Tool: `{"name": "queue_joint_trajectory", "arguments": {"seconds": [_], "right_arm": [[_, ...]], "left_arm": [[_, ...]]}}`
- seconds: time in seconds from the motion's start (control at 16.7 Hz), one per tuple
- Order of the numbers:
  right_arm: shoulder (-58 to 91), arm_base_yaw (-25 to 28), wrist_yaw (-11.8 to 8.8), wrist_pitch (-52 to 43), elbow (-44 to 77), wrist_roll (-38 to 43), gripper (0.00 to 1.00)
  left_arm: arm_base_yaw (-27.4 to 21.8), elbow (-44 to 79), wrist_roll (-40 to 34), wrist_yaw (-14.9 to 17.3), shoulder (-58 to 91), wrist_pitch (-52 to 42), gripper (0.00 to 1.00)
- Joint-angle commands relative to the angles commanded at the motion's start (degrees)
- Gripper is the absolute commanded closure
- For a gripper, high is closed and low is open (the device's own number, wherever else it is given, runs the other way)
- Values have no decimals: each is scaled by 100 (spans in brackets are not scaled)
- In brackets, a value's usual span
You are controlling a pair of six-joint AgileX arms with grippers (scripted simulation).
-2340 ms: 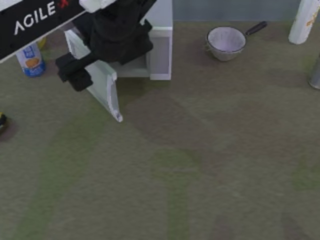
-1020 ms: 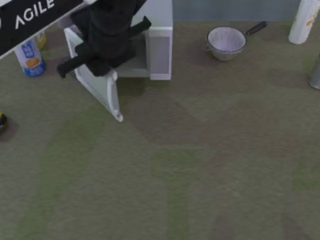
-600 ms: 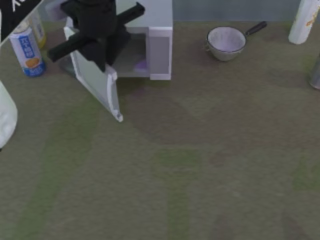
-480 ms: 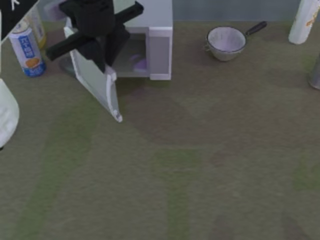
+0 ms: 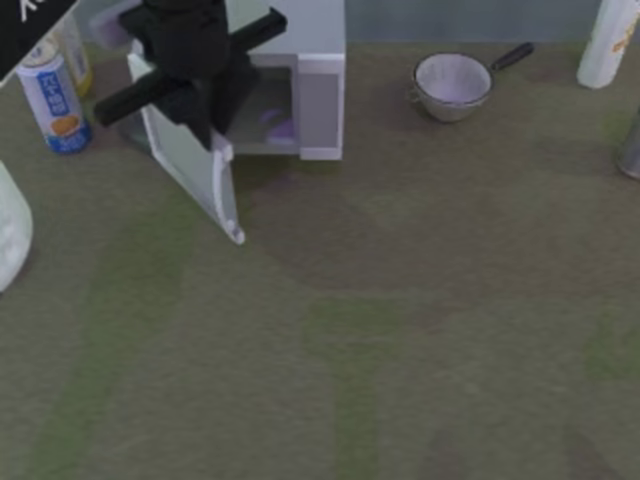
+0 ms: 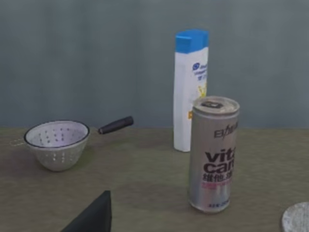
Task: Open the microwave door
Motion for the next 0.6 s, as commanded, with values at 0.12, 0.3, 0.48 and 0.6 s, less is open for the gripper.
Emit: {"name": "queue_joint_trajectory", "arguments": {"seconds": [0.12, 0.3, 0.48, 0.6], "right_arm": [[0, 0, 0, 0, 0, 0, 0], [0, 0, 0, 0, 0, 0, 0], [0, 0, 0, 0, 0, 0, 0], [0, 0, 0, 0, 0, 0, 0]], "left_arm": [[6, -271, 5, 0, -77, 195, 100], [12, -522, 10, -1, -148, 375, 100], [12, -526, 11, -1, -149, 378, 100], [12, -526, 11, -1, -149, 378, 100]]}}
